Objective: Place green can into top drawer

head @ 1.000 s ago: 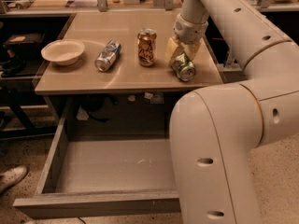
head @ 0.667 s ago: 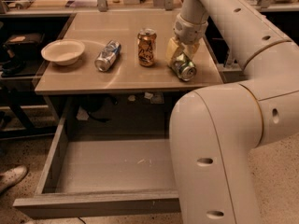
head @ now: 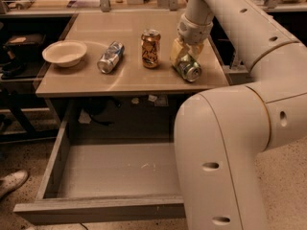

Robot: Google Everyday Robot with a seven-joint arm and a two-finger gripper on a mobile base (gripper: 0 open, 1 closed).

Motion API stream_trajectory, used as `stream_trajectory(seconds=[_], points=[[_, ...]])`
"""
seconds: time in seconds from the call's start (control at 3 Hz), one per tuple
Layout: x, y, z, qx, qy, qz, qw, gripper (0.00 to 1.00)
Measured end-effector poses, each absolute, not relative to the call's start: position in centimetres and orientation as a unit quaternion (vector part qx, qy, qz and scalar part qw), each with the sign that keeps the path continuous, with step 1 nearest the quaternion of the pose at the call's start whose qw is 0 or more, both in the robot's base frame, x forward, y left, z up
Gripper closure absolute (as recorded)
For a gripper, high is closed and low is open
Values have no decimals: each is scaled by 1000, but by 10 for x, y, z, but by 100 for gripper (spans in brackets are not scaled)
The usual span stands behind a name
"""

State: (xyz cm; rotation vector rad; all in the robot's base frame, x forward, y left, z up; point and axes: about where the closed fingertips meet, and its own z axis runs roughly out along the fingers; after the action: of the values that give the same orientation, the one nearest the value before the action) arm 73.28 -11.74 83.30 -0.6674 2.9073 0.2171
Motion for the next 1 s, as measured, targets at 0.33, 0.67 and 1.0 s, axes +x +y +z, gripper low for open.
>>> stream_trajectory(seconds=[0.33,0.67,1.0], points=[[720,-130,841,-197,975,66,77,100],[683,-144,846,-153,984,70,65,100],[638,-146,845,-112,988,96,51,100]])
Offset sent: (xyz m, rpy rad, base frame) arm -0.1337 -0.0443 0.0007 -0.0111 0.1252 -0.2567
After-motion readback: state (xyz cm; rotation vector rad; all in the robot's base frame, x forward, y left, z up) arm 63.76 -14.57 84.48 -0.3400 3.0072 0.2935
